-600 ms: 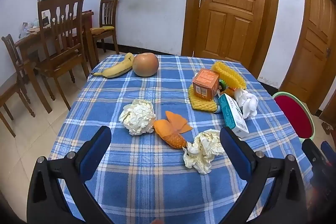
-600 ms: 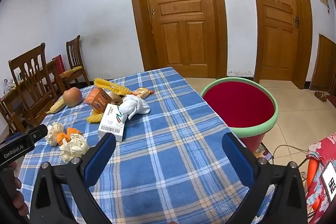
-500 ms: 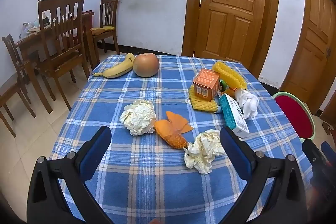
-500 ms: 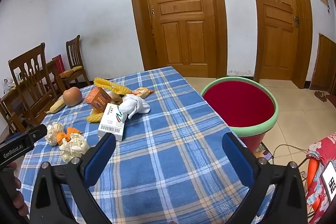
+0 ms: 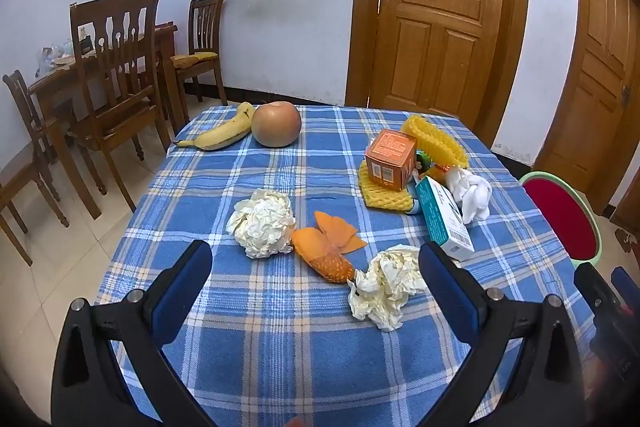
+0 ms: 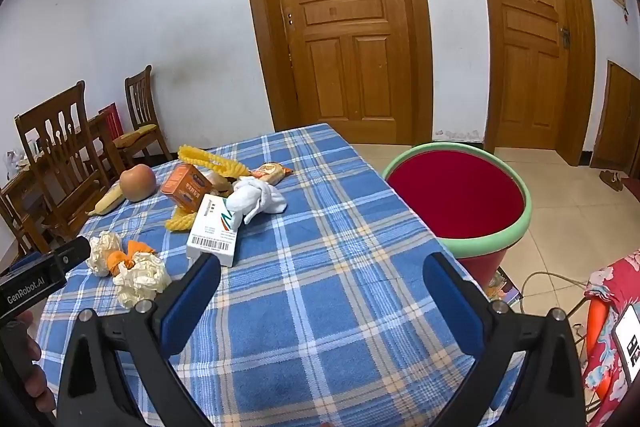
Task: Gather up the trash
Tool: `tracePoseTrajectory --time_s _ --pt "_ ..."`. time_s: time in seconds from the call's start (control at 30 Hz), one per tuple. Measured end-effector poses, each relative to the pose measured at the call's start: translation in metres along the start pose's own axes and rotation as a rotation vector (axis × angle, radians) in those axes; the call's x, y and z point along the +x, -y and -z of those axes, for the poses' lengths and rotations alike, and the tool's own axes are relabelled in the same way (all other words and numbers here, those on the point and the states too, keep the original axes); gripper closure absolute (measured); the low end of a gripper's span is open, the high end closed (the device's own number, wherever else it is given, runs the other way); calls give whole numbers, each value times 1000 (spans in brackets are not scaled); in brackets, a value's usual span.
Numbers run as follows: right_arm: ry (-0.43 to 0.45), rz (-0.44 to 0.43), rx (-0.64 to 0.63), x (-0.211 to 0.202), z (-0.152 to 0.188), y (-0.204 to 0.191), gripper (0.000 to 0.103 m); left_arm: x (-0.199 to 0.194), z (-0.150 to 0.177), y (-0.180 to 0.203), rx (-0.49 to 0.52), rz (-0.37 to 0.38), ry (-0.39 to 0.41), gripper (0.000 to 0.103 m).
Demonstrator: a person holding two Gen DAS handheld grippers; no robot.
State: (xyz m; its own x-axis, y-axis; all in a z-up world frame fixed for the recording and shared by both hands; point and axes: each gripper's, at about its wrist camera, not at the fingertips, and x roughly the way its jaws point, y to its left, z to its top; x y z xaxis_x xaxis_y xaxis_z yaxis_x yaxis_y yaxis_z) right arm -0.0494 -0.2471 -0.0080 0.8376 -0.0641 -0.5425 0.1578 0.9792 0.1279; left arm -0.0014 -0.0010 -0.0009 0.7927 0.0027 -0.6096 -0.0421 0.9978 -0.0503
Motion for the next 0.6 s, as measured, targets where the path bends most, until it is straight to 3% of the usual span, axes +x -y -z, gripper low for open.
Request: tracePoseTrajectory --time_s 0.6 --pt "4 1 6 -2 -1 0 0 0 0 0 0 0 1 1"
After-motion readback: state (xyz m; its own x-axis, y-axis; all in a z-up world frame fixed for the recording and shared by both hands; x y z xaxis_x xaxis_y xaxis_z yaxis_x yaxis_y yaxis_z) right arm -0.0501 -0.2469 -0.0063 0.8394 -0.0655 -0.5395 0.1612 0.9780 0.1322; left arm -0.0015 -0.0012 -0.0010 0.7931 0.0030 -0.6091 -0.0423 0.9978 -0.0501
